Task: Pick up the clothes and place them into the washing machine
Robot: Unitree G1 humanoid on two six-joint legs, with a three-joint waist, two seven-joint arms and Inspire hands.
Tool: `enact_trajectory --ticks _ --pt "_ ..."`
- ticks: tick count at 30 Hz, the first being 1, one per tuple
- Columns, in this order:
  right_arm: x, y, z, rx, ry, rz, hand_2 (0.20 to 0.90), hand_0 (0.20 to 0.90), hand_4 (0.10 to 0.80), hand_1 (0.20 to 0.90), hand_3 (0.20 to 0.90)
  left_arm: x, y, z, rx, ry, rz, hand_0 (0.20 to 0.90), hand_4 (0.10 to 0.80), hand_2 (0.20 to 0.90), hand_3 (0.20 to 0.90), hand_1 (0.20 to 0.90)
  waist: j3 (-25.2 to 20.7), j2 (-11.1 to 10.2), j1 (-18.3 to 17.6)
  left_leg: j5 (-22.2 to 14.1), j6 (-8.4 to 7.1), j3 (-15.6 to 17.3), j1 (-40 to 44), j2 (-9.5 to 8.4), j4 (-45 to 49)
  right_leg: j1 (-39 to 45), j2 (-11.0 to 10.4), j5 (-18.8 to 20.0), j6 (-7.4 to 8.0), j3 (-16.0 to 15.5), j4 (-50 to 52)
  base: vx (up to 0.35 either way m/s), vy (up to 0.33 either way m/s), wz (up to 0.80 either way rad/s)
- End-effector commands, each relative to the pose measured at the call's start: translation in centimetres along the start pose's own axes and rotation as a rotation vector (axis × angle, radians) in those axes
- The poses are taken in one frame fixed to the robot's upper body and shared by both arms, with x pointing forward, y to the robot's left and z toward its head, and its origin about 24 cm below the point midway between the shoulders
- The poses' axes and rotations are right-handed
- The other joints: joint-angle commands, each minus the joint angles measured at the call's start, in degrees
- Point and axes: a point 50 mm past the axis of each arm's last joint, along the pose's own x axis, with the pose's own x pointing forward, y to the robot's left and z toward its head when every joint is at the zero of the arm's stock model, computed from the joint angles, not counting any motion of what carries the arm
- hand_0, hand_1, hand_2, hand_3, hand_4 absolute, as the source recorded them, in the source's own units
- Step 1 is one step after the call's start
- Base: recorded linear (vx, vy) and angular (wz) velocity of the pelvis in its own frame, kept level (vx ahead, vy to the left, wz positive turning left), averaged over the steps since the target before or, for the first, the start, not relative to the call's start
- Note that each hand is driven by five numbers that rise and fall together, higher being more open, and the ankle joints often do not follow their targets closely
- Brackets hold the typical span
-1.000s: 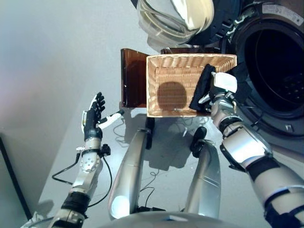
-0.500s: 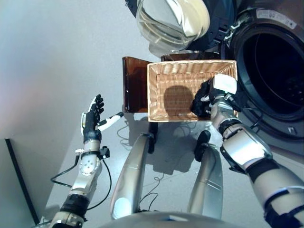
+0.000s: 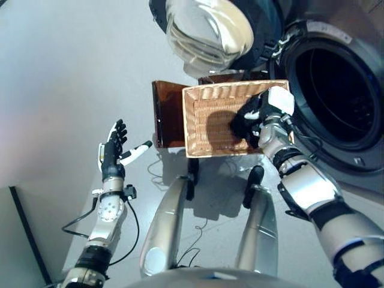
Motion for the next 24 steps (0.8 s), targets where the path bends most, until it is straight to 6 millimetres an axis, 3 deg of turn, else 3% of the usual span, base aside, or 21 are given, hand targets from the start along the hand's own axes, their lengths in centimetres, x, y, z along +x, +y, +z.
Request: enact_trajectory --ticks 1,4,5,6,8,9,10,11,13,14,16,19,24 --pt "1.5 -4.1 4.2 0.271 -0.134 -0.185 0.200 0.200 0.300 0.200 0.200 0.6 2.2 2.3 -0.019 -0.150 0.067 0.900 0.800 0.900 0.900 0.900 -2.4 1.3 -0.2 0.6 -1.70 0.2 3.1 -1.84 -8.2 6.0 1.3 0.9 -3.28 -2.5 -6.4 0.001 0.025 -0.15" --pt "1.3 -3.8 3.0 0.428 -0.067 -0.186 0.200 0.200 0.300 0.200 0.200 0.5 1.8 1.9 -0.023 -0.131 0.052 0.900 0.800 0.900 0.900 0.900 -3.1 1.1 -0.4 1.6 -1.68 0.5 6.7 -1.95 -11.8 9.6 1.1 2.4 -2.66 -2.6 -10.4 0.101 0.019 -0.14" --pt "0.9 -3.4 1.7 0.565 -0.025 -0.177 0.200 0.200 0.300 0.200 0.200 0.3 1.3 1.5 -0.023 -0.111 0.026 0.900 0.800 0.900 0.900 0.900 -3.9 0.8 -0.6 2.4 -1.65 0.8 9.5 -2.00 -14.5 12.4 0.8 3.6 -2.19 -2.8 -13.7 0.082 0.018 -0.11" --pt "0.9 -3.4 1.7 0.565 -0.023 -0.177 0.200 0.200 0.300 0.200 0.200 0.3 1.2 1.5 -0.023 -0.111 0.025 0.900 0.800 0.900 0.900 0.900 -3.7 0.8 -0.6 2.5 -1.66 0.9 9.8 -2.00 -14.7 12.8 0.9 3.7 -2.19 -2.8 -13.9 0.150 0.030 -0.16" --pt "-0.4 -1.3 -1.2 0.762 0.085 -0.134 0.200 0.200 0.300 0.200 0.200 0.0 0.6 0.4 -0.017 -0.063 0.004 0.900 0.800 0.900 0.900 0.900 -4.9 0.3 -1.1 3.1 -1.84 1.4 13.9 -2.22 -18.0 16.6 0.5 5.1 -1.39 -2.7 -18.2 0.121 0.017 -0.11" --pt "-0.4 -1.3 -1.3 0.763 0.086 -0.134 0.200 0.200 0.300 0.200 0.200 -0.1 0.6 0.4 -0.017 -0.062 0.003 0.900 0.800 0.900 0.900 0.900 -4.8 0.3 -1.0 3.2 -1.85 1.4 14.3 -2.22 -18.2 16.9 0.5 5.2 -1.38 -2.7 -18.4 0.121 -0.004 -0.08" --pt "-1.4 -0.2 -3.2 0.881 0.167 -0.126 0.200 0.200 0.300 0.200 0.200 -0.4 0.2 -0.4 -0.018 -0.024 -0.013 0.900 0.800 0.900 0.900 0.900 -5.6 0.0 -1.2 3.3 -1.89 1.7 16.5 -2.44 -19.7 19.7 0.3 6.0 -0.90 -2.7 -21.0 0.114 -0.012 -0.15" --pt "-2.3 1.0 -3.7 1.012 0.206 -0.109 0.200 0.200 0.300 0.200 0.200 -0.6 -0.1 -1.0 -0.026 0.003 -0.020 0.900 0.800 0.900 0.900 0.900 -6.0 -0.3 -1.6 3.4 -1.99 1.7 17.9 -2.39 -20.5 21.3 0.1 6.5 -0.65 -2.7 -22.4 0.152 -0.016 -0.21" --pt "-3.3 2.0 -4.9 1.050 0.249 -0.099 0.200 0.200 0.300 0.200 0.200 -0.9 -0.2 -1.5 -0.026 0.028 -0.024 0.900 0.800 0.900 0.900 0.900 -6.4 -0.6 -1.9 3.5 -1.94 1.8 19.5 -2.47 -21.3 22.9 -0.1 7.0 -0.44 -2.8 -23.7 0.099 -0.006 -0.20" --pt "-5.1 3.7 -6.4 1.207 0.312 -0.082 0.200 0.200 0.300 0.200 0.200 -1.3 -0.3 -2.3 -0.023 0.068 -0.029 0.900 0.800 0.900 0.900 0.900 -7.5 -1.1 -2.6 3.5 -1.93 2.2 21.8 -2.56 -22.6 25.4 -0.5 8.0 0.10 -2.7 -25.9 0.120 -0.007 -0.13" --pt "-6.1 4.3 -7.1 1.242 0.340 -0.085 0.200 0.200 0.300 0.200 0.200 -1.6 -0.1 -2.7 -0.026 0.089 -0.026 0.900 0.800 0.900 0.900 0.900 -8.3 -1.5 -2.9 3.9 -1.95 2.4 22.7 -2.62 -23.4 26.3 -0.6 8.9 0.32 -2.6 -27.3 0.098 -0.012 -0.05" --pt "-9.7 7.1 -9.7 1.500 0.502 -0.112 0.200 0.200 0.300 0.200 0.200 -2.7 0.0 -4.9 -0.013 0.193 -0.015 0.900 0.800 0.900 0.900 0.900 -11.3 -2.3 -3.8 3.5 -2.17 3.0 27.8 -2.91 -26.2 31.3 -1.8 10.7 1.51 -2.9 -31.7 0.142 -0.009 -0.15" --pt "-13.6 9.2 -11.6 1.583 0.578 -0.068 0.200 0.200 0.300 0.200 0.200 -3.9 0.7 -7.3 0.003 0.318 0.033 0.900 0.800 0.900 0.900 0.900 -15.0 -3.1 -5.4 3.5 -2.04 3.4 33.0 -3.49 -28.5 35.5 -2.8 12.5 2.42 -3.0 -33.9 0.094 -0.005 -0.12"
